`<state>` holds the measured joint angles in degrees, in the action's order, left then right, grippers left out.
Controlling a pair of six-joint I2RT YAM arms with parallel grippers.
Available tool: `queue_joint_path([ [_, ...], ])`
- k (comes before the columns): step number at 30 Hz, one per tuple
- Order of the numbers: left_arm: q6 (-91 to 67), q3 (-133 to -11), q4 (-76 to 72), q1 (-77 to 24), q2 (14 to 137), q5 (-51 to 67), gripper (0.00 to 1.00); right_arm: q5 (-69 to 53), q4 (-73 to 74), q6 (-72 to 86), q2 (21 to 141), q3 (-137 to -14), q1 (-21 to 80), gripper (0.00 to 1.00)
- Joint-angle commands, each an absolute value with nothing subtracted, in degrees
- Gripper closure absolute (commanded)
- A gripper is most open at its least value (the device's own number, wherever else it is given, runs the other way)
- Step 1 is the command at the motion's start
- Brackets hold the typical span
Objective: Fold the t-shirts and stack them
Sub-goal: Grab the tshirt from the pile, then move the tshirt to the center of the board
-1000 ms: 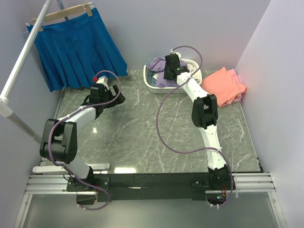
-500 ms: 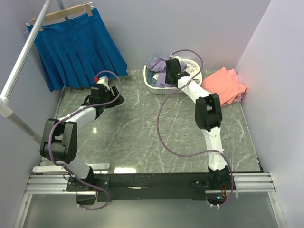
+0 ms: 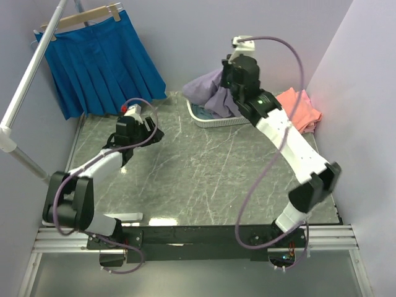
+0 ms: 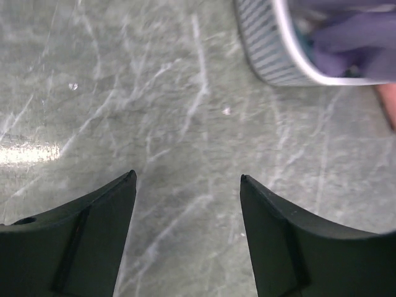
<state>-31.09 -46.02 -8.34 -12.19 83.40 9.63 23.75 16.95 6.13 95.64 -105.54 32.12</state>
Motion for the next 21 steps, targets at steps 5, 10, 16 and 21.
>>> queue_joint_path([
  [5, -32.7, -40.4, -7.1, -12.9, 68.4, 7.5, 0.26, 26.6, 12.1, 2.6, 75.5, -94.1, 44.5, 1.0],
  [10, -34.0, -37.7, -5.2, -12.9, 60.6, 6.4, 0.21, 21.5, 18.0, 3.7, 66.2, -94.9, 50.8, 1.0],
  [16, -35.4, -36.9, -2.6, -12.9, 55.7, 7.6, 0.17, 10.9, 26.4, 9.6, 61.8, -90.5, 54.5, 1.0],
  [21, -34.7, -36.9, -1.0, -13.0, 52.8, 7.6, 0.12, 9.3, 20.5, 17.2, 55.6, -70.3, 56.2, 0.36],
])
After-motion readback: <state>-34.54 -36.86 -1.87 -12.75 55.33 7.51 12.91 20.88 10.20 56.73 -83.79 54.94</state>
